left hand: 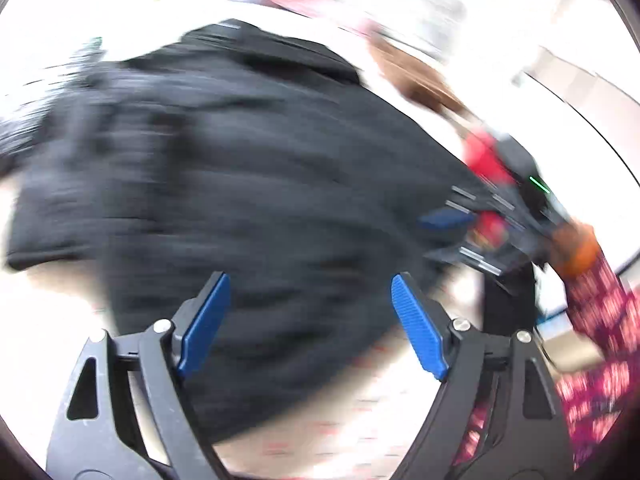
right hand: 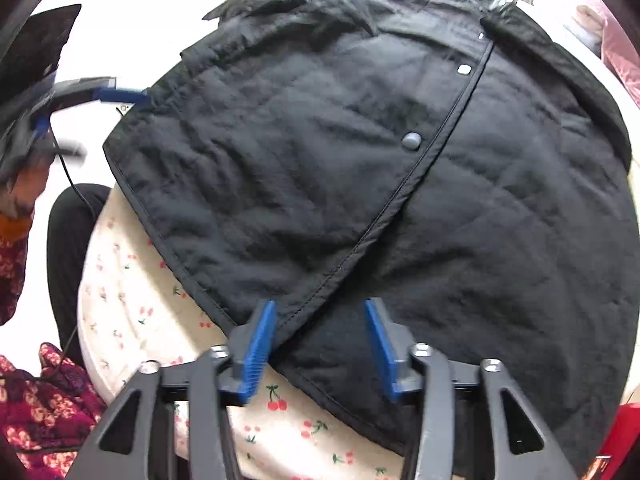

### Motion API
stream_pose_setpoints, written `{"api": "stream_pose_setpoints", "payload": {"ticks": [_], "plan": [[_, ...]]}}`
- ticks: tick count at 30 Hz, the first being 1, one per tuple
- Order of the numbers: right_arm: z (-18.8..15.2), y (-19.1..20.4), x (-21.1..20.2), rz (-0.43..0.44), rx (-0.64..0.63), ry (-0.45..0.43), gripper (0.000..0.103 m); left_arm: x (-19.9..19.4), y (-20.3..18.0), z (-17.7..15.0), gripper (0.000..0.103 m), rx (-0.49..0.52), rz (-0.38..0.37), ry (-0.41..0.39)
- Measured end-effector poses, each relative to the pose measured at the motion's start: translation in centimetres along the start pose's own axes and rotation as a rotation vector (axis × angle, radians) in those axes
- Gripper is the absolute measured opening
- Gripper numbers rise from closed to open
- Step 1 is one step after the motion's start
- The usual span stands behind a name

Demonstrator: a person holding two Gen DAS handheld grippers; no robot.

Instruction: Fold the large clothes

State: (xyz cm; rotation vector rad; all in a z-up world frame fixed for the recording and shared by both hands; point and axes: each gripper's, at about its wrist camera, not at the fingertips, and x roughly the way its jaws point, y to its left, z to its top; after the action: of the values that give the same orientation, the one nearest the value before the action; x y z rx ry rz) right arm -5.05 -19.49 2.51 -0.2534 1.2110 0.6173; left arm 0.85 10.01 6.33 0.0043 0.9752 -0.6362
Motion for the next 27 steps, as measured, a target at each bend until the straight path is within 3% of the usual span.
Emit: {"api": "stream_pose_setpoints", "payload": {"ticks": [2, 6, 7, 11, 15, 17, 18, 19, 22, 27], "plan": [[0.7, -0.1, -1.1, -0.005, 0.008, -0.033, 0.061, -1.5, 5.0, 0.3, 0.087, -0.147, 0.137, -0.047], [2.2, 0.2, -1.3, -0.024, 0.007, -0.060, 0.063, -2.0, 14.2, 0.1, 0.087, -0.417, 0.374, -0.047], [2.9, 0.4, -0.8, -0.027, 0.003, -0.061, 0.063, -1.7, 16.2, -0.2, 0.087, -0.453, 0.400, -0.042], [3.9, 0.5, -0.3, -0.033, 0.004, -0.060, 0.063, 0.6, 22.4, -1.0, 0.087, -0.625, 0.376, -0.022], [4.5, 0.5, 0.7, -0.039, 0.015, -0.047, 0.063, 2.2, 25.2, -1.1, 0.079, -0.728, 0.354, -0.058], [4.7, 0.2, 1.1, -0.046, 0.025, -0.039, 0.063, 2.2, 25.4, -1.2, 0.052, -0.742, 0.329, -0.096], [4.9, 0.1, 1.3, -0.045, 0.031, -0.035, 0.063, 1.8, 25.2, -0.7, 0.040, -0.739, 0.375, -0.123], [5.0, -0.1, 1.5, -0.044, 0.040, -0.031, 0.063, 1.7, 24.8, 0.0, 0.017, -0.718, 0.396, -0.144], [5.7, -0.5, 1.9, -0.050, 0.053, -0.022, 0.063, -0.7, 22.0, 3.8, 0.012, -0.569, 0.536, -0.215], [7.4, -1.3, 1.5, -0.076, 0.057, -0.037, 0.063, -8.7, 19.1, 12.0, 0.008, -0.343, 0.781, -0.424]]}}
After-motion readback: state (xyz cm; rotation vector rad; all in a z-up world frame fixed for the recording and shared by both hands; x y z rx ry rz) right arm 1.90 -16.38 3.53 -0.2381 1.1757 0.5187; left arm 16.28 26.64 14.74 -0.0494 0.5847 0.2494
